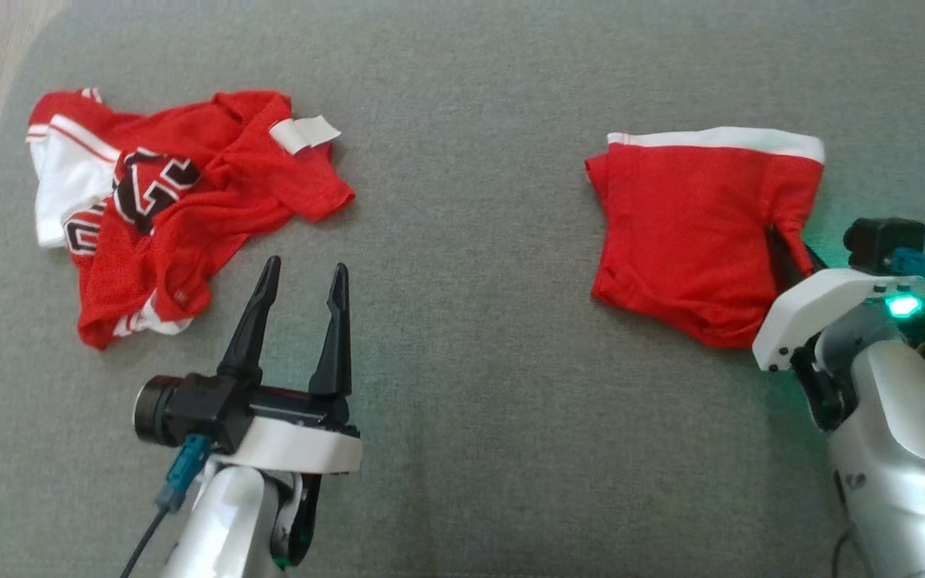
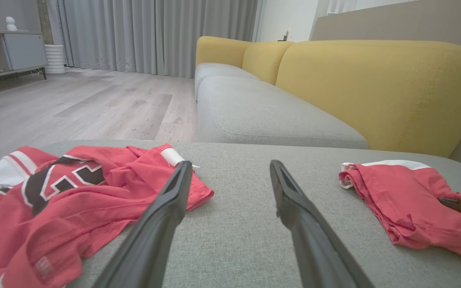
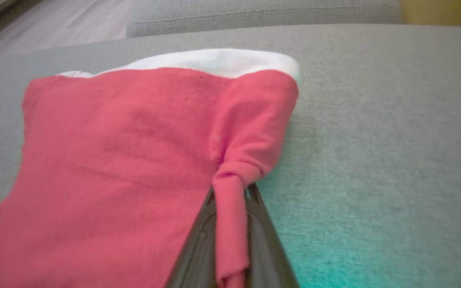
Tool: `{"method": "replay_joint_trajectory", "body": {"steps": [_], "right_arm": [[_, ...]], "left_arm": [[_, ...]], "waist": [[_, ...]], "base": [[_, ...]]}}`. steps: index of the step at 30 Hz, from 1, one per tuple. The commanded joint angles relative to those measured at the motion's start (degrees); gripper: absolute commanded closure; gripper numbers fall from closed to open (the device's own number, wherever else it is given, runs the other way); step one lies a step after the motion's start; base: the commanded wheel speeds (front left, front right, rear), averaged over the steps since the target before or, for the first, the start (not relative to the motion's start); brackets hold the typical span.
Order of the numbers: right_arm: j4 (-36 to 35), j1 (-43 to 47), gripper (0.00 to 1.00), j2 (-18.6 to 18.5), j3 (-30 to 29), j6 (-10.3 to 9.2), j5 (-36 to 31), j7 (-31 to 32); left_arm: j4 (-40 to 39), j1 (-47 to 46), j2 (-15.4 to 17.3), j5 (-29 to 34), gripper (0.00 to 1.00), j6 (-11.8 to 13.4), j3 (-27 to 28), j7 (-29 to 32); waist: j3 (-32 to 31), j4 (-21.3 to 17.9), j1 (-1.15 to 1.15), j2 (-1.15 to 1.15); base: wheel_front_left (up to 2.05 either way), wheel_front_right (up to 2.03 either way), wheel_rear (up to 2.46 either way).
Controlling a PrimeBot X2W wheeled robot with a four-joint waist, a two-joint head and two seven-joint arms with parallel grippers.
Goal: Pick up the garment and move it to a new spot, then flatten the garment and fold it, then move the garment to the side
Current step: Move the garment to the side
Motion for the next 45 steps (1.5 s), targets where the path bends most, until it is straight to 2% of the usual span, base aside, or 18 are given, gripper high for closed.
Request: {"method": "replay_joint_trajectory", "body": {"steps": [1, 10, 15, 16, 18, 21, 25, 32, 41, 42, 43, 45], "right_arm": [[-1.18, -1.52, 1.00, -1.02, 2.22, -0.04, -0.07, 0.06], [-6.45, -2.02, 1.00, -10.99, 14.61, -0.04, -0.15, 1.97], [-7.93, -2.64, 1.00, -20.09, 15.95, -0.04, 0.25, 4.25], [-8.00, -3.30, 1.00, -24.06, 16.02, -0.04, -0.99, 3.94], [-7.38, -3.84, 1.00, -27.20, 15.64, -0.04, -2.46, 3.18], [-6.34, -4.60, 1.00, -30.04, 14.32, -0.04, -3.69, 2.50], [-4.13, -5.53, 1.00, -32.57, 10.79, -0.04, -3.98, 1.64], [-1.34, -6.63, 1.00, -33.90, 5.36, -0.04, -3.91, -0.55], [-0.24, -7.79, 1.00, -32.74, 3.65, -0.04, -4.00, -1.21], [-0.20, -7.93, 0.26, -31.84, 2.74, -0.04, -4.22, -0.64], [-0.44, -7.94, 0.00, -31.56, 2.62, -0.04, -4.41, -0.54], [-1.21, -8.05, 0.00, -30.94, 1.90, -0.04, -4.76, -0.82]], "left_arm": [[-1.48, -1.46, 0.20, 0.14, 0.00, 0.35, 1.75, -0.29], [-2.47, -0.04, 0.20, 0.65, 0.00, 0.48, 3.49, -0.29], [-3.43, -0.50, 0.20, 0.82, 0.00, 0.17, 3.47, -0.29], [-3.81, -0.90, 0.20, 0.88, 0.00, -0.02, 3.33, -0.29], [-3.90, -1.17, 0.20, 0.90, 0.00, -0.19, 3.25, -0.29], [-4.13, -1.55, 0.20, 1.06, 0.00, -0.34, 3.38, -0.29], [-4.44, -2.37, 0.20, 1.26, 0.00, -0.63, 3.45, -0.29], [-4.43, -3.37, 0.20, 1.31, 0.00, -0.92, 3.23, -0.29], [-3.95, -3.93, 0.20, 1.68, 0.00, -1.37, 3.53, -0.29], [-3.79, -3.98, 0.20, 1.76, 0.00, -1.45, 3.69, -0.29], [-3.70, -3.96, 0.20, 1.77, 0.00, -1.47, 3.71, -0.29], [-3.50, -3.88, 0.20, 1.76, 0.00, -1.44, 3.75, -0.29]], "waist": [[-0.80, -0.74, -0.01, 0.00], [-2.36, -3.99, -0.01, 0.00], [-0.72, -4.72, -0.01, 0.00], [0.27, -4.75, -0.01, 0.00], [1.02, -4.70, -0.01, 0.00], [2.29, -4.71, -0.01, 0.00], [3.96, -4.53, -0.01, 0.00], [5.56, -4.27, -0.01, 0.00], [6.34, -4.21, -0.01, 0.00], [6.20, -4.22, -0.01, 0.00], [6.06, -4.21, -0.01, 0.00], [5.58, -4.22, -0.01, 0.00]], "base": [[0.00, 0.00, 0.00], [0.00, 0.00, 0.00], [0.00, 0.00, 0.00], [0.00, 0.00, 0.00], [0.00, 0.00, 0.00], [0.00, 0.00, 0.00], [0.00, 0.00, 0.00], [0.00, 0.00, 0.00], [0.00, 0.00, 0.00], [0.00, 0.00, 0.00], [0.00, 0.00, 0.00], [0.00, 0.00, 0.00]]}}
